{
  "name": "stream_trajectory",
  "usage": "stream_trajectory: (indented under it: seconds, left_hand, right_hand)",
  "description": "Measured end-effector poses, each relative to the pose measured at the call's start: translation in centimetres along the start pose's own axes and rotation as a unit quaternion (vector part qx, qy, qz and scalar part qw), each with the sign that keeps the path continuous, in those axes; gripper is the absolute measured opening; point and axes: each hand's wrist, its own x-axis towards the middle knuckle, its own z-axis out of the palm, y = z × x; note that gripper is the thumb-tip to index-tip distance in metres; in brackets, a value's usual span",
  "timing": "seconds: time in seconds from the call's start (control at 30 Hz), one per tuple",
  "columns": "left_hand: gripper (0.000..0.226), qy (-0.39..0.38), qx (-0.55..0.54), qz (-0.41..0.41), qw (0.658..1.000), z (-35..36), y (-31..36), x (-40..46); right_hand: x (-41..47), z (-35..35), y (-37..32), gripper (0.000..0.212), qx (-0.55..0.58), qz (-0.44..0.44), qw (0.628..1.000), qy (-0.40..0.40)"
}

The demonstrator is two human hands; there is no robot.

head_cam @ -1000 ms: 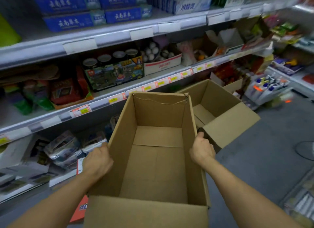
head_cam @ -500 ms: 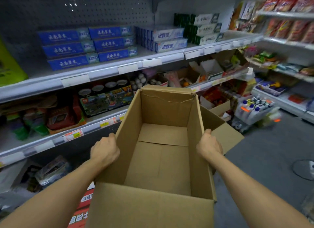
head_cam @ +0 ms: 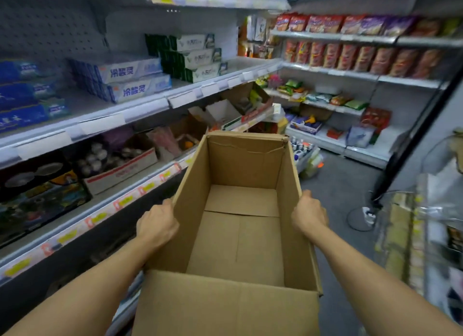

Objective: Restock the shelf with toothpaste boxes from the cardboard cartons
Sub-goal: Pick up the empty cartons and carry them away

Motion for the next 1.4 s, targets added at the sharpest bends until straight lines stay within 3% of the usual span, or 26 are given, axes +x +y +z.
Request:
stream_trajectory:
  seconds: [0.43, 0.63, 1.0, 1.4]
  left_hand:
    - [0.011, -0.048, -0.006, 0.105, 0.993, 3.6, 20.3, 22.6]
    - [0.01, -0.058, 0.02, 0.149, 0.987, 7.3, 30.1, 30.4]
    - [0.016, -0.067, 0.015, 0.119, 0.991, 12.3, 49.3, 43.7]
    - [0.021, -0.084, 0.06, 0.112, 0.988, 17.5, 60.1, 63.7]
  right_hand:
    - [22.3, -4.9, 5.7, 0.03, -0.005, 0.129, 0.991, 0.043]
    - [32.9, -6.9, 9.9, 0.04, -0.003, 0.152, 0.987, 0.052]
    - [57.4, -11.2, 16.5, 0.029, -0.01, 0.123, 0.992, 0.03]
    - [79.7, -10.3, 14.9, 0.028, 0.014, 0.126, 0.992, -0.005]
